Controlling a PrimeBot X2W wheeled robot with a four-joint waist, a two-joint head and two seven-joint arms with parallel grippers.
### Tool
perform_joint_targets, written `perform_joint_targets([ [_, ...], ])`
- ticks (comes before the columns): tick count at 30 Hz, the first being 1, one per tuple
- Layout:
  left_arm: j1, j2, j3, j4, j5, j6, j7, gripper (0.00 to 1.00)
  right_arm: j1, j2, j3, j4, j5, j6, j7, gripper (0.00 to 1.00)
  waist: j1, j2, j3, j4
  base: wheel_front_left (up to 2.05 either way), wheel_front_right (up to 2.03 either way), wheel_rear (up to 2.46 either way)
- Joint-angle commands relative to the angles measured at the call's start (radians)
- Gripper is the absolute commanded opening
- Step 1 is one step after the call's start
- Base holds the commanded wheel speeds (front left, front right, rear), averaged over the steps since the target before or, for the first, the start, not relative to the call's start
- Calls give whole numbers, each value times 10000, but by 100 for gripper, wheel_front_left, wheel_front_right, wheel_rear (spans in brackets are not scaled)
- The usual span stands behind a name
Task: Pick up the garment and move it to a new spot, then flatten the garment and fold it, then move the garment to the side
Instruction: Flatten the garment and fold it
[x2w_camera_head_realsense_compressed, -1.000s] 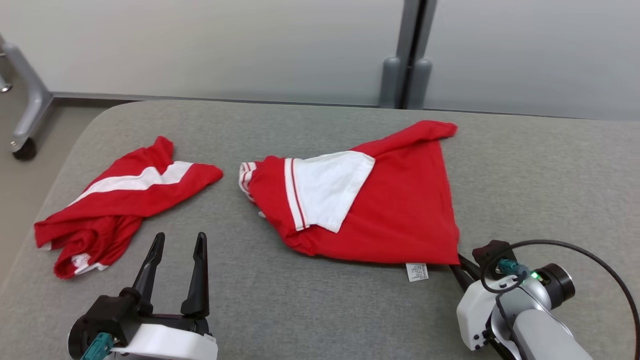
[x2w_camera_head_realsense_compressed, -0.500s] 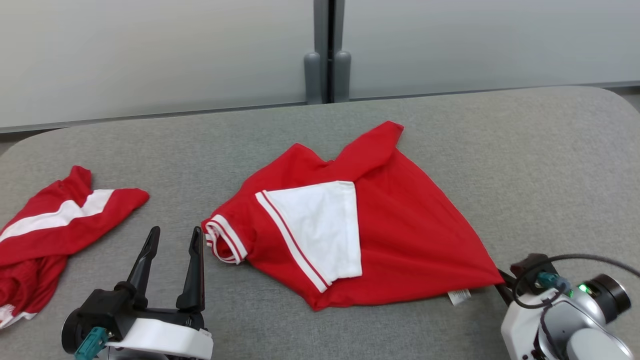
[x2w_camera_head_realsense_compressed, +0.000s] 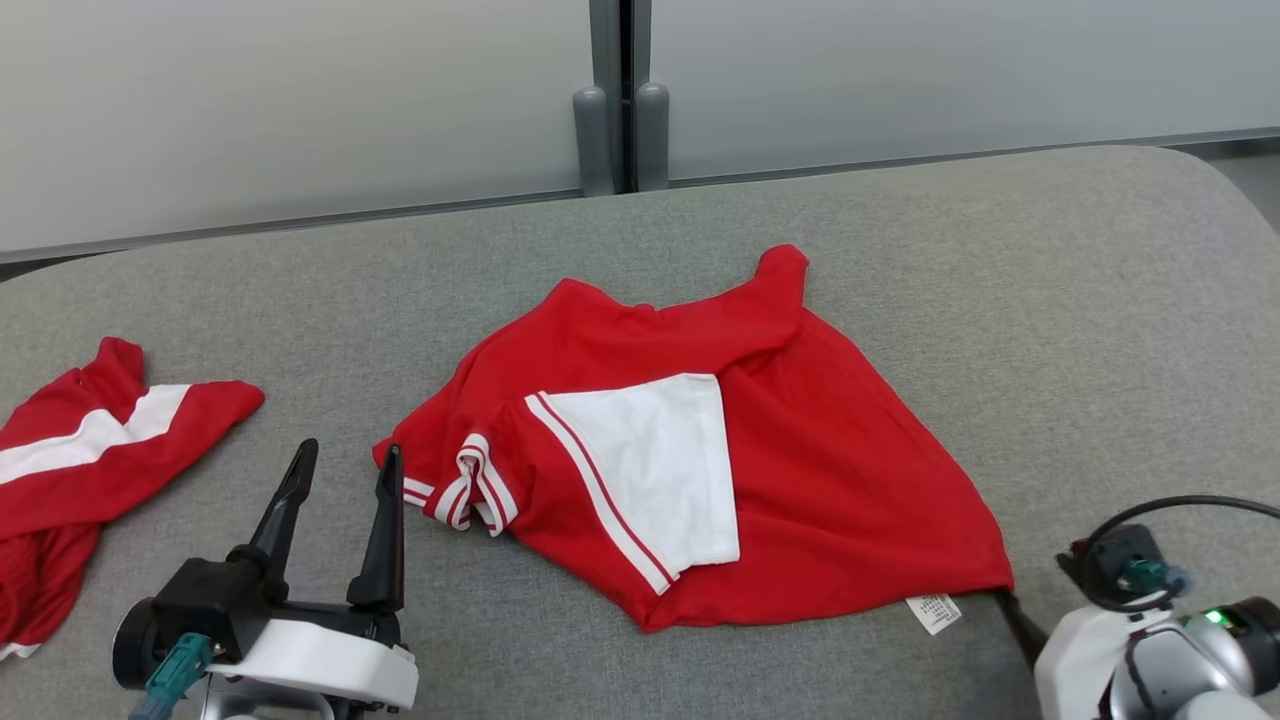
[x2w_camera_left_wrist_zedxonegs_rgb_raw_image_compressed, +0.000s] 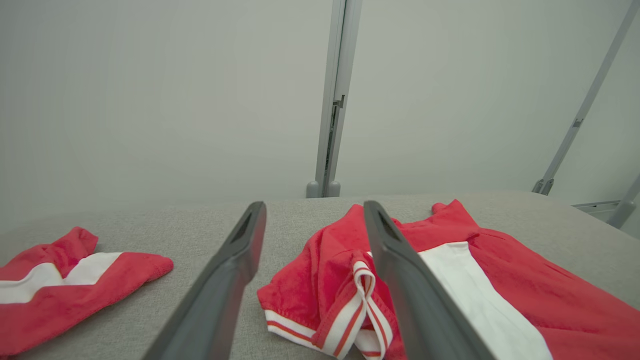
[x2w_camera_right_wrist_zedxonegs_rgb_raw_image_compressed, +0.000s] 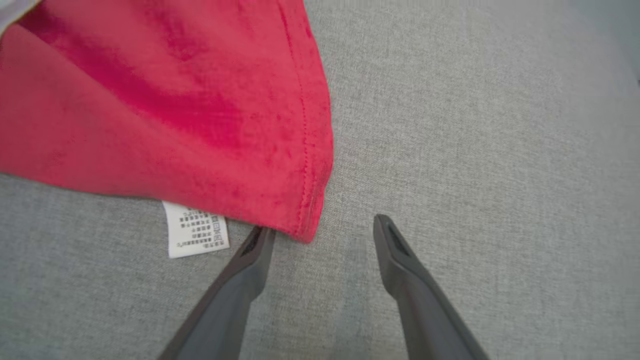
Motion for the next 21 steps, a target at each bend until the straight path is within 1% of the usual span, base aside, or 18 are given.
perform_joint_targets([
  [1,-160,81,20,-34,52,27,22,100,125,-12,-244,-156,-85,-2,64,100,0,0,-42,-34,0,0,0],
  [3,-170,126,3,-92,71,43,82,100,237,99,-629,-380,-158,-2,116,100,0,0,-78,-64,0,0,0],
  [7,-281,263,-100,-238,145,-4,300,100,400,244,-1742,-915,-368,-2,28,100,0,0,-68,-120,0,0,0],
  [8,-347,306,-170,-246,162,-55,422,100,404,324,-2004,-1063,-423,-2,-44,100,0,0,-38,-139,0,0,0],
  [9,-560,410,-346,-242,222,-175,755,100,335,543,-2457,-1381,-457,-2,-260,100,0,0,54,-195,0,0,0],
  [10,-724,467,-461,-204,266,-261,990,100,249,649,-2643,-1533,-496,0,-416,100,0,0,119,-228,0,0,0],
  [12,-1134,569,-684,-152,370,-417,1395,100,117,924,-2857,-1771,-429,-2,-700,100,0,0,241,-312,0,0,0],
  [15,-1763,674,-1086,125,444,-685,2299,100,-121,1238,-3023,-2004,-281,-2,-1095,100,0,0,429,-465,0,0,0],
  [21,-3189,617,-1928,871,438,-1215,4162,100,-537,1686,-3163,-2303,66,-2,-1948,100,0,0,857,-798,0,0,0],
])
